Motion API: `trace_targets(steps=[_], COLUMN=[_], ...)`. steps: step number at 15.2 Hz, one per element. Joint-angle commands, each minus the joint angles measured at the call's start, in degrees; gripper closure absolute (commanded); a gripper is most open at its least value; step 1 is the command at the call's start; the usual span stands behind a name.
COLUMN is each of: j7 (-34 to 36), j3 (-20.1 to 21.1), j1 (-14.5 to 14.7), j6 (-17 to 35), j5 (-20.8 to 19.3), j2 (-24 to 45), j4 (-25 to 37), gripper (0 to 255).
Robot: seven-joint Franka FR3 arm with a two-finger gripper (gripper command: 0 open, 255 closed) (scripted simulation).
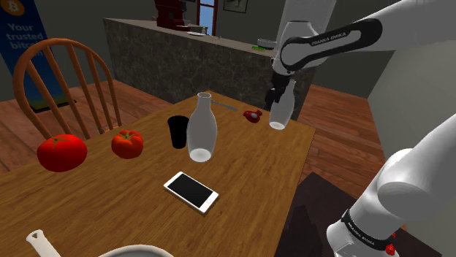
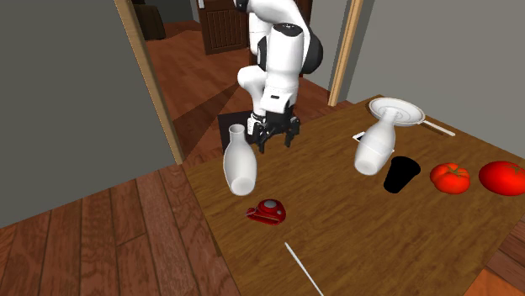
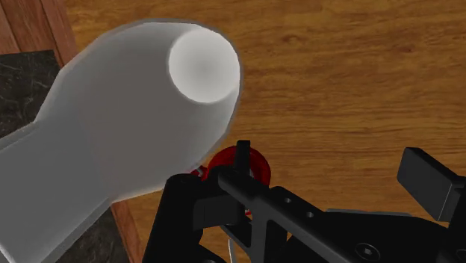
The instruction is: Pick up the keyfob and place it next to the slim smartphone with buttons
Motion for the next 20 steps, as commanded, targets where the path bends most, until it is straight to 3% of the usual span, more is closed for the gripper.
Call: trace_targets(steps=[1, 12, 20], j7=[-2.6, -16.9, -17.7], j3=[-0.6, -0.4, 0.0], j1=[0.3, -1.7, -2.3], j6=[2.1, 6.1, 10.5], j5=[0.9, 7.2, 8.0], j2=[4.9, 30.2, 34.5], j4=[3.0, 24.2, 24.0], gripper=[0, 0, 0])
